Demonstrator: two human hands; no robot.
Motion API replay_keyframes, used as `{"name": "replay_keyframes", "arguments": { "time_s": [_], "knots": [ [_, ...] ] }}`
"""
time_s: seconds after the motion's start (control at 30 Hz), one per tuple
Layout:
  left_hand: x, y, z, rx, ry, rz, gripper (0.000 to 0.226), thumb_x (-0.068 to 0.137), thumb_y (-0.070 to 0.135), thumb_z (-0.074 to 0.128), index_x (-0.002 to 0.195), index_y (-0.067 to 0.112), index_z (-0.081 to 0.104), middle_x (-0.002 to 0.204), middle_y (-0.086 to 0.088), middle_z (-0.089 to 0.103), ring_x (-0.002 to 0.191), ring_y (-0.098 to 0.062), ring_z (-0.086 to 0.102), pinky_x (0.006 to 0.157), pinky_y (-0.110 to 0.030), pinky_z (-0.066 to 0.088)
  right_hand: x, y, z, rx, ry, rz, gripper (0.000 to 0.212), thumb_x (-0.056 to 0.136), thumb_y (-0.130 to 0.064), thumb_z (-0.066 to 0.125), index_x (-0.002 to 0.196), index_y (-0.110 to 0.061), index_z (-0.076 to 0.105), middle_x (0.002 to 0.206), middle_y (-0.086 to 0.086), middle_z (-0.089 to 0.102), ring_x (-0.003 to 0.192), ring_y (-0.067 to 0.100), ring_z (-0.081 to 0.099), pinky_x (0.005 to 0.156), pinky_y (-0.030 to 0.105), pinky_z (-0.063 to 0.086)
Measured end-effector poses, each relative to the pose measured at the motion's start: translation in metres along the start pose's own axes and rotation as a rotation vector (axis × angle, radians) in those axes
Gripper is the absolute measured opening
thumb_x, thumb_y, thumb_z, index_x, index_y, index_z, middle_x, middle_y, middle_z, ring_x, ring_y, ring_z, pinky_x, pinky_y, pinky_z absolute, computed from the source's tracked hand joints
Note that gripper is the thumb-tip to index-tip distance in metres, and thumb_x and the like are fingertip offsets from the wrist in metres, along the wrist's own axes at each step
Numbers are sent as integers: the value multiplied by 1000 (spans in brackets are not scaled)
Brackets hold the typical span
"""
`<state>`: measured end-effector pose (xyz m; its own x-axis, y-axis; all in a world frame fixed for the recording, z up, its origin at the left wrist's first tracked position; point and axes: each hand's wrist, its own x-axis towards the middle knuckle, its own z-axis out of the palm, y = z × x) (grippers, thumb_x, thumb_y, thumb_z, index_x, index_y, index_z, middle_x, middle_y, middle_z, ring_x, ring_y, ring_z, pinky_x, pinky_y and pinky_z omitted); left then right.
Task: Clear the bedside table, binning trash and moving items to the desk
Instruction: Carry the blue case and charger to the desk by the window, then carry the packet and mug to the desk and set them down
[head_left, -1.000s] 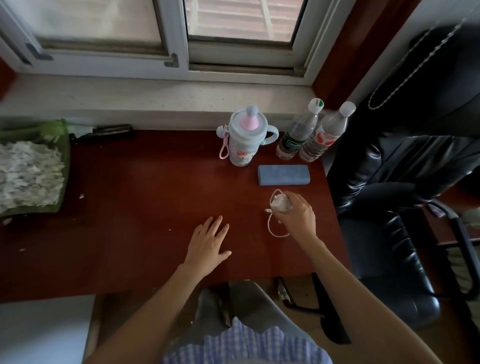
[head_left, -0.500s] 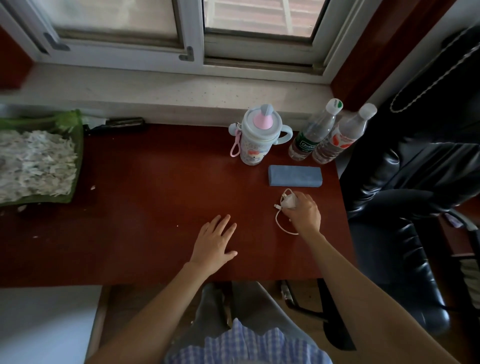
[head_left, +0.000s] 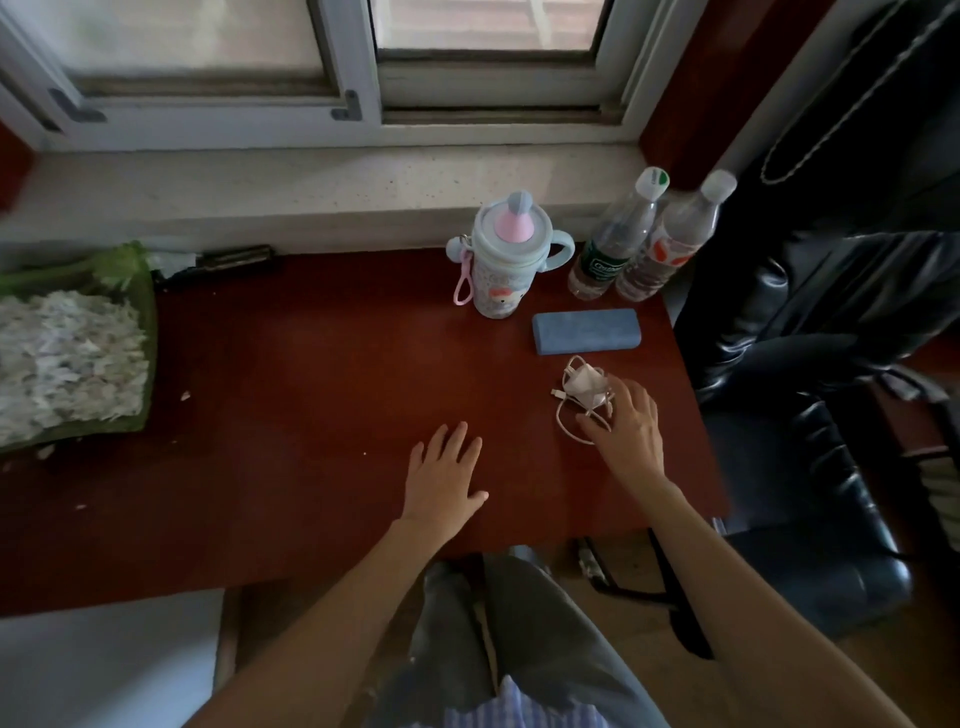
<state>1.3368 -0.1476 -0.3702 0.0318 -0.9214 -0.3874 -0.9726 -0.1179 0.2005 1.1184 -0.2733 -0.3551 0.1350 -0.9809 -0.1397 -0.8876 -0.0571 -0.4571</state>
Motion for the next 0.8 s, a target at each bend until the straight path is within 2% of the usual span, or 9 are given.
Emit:
{"name": "replay_keyframes", "arguments": {
  "time_s": [0.2,0.3,0.53,0.67,0.8],
  "knots": [
    [-3,5,-2,8,19,1,69,93,47,44,149,20,14,159,-4,9,146,-27,5,119,-46,11,-58,18,-7,-12,88,57,62,91,-38,58,142,-11,36,148,13,36,138,28,29,106,46,40],
    [-11,15,2,-7,88,47,63,95,43,41,148,18,20,157,-4,18,145,-27,12,118,-45,14,-90,39,-9,-8,122,79,53,92,-33,57,138,-10,45,146,13,40,138,28,31,111,44,35],
    [-43,75,17,-2,165,222,55,95,38,43,144,16,32,152,-4,31,142,-26,23,116,-43,21,-157,101,-23,-29,151,208,45,94,-35,52,133,-12,51,142,11,45,135,28,36,108,44,38],
    [-68,126,32,-7,188,281,54,94,37,47,141,15,38,147,-5,40,139,-26,30,114,-43,26,-207,137,-43,-32,189,243,44,94,-35,53,130,-11,54,136,10,51,131,26,41,105,42,41],
    [-106,190,55,7,179,373,53,93,37,49,140,14,40,146,-5,41,138,-26,31,113,-42,27,-277,178,-65,-43,242,290,42,94,-34,53,129,-11,54,136,9,52,132,26,40,108,40,37]
  ]
}}
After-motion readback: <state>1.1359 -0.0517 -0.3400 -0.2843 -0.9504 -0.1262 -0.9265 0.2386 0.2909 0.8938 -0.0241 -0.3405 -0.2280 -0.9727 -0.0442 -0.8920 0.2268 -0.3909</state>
